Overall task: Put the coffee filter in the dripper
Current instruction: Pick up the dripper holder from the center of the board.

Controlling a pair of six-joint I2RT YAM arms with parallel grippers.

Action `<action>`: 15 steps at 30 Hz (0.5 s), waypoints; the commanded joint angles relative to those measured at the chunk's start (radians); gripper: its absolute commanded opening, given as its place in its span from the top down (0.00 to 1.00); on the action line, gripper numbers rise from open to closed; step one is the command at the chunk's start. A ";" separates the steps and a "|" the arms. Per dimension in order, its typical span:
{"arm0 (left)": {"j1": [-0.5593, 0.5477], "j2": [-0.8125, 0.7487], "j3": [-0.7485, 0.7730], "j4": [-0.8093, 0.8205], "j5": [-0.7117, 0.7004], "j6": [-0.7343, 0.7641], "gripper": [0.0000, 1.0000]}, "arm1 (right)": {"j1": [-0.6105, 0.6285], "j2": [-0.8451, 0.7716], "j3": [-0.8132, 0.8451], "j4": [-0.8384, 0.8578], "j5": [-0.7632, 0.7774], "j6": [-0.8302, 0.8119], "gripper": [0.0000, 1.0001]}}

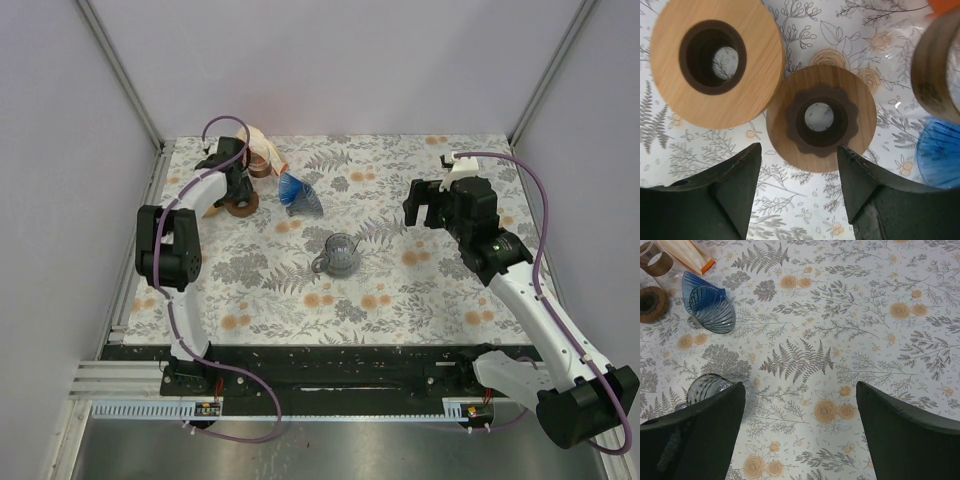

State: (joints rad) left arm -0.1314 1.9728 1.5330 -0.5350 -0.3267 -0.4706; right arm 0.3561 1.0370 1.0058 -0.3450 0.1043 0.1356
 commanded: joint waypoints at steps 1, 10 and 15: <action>0.010 0.089 0.073 -0.080 -0.017 -0.143 0.35 | 0.001 -0.003 0.040 0.011 0.006 -0.017 0.00; 0.038 0.173 0.144 -0.125 -0.034 -0.181 0.38 | 0.003 0.001 0.030 0.037 0.017 -0.028 0.01; 0.046 0.207 0.162 -0.129 -0.003 -0.166 0.51 | 0.003 0.017 0.036 0.041 0.018 -0.036 0.01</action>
State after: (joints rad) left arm -0.0952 2.1521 1.6558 -0.6502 -0.3298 -0.6292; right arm 0.3561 1.0424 1.0058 -0.3416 0.1120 0.1211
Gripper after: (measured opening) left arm 0.547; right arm 0.993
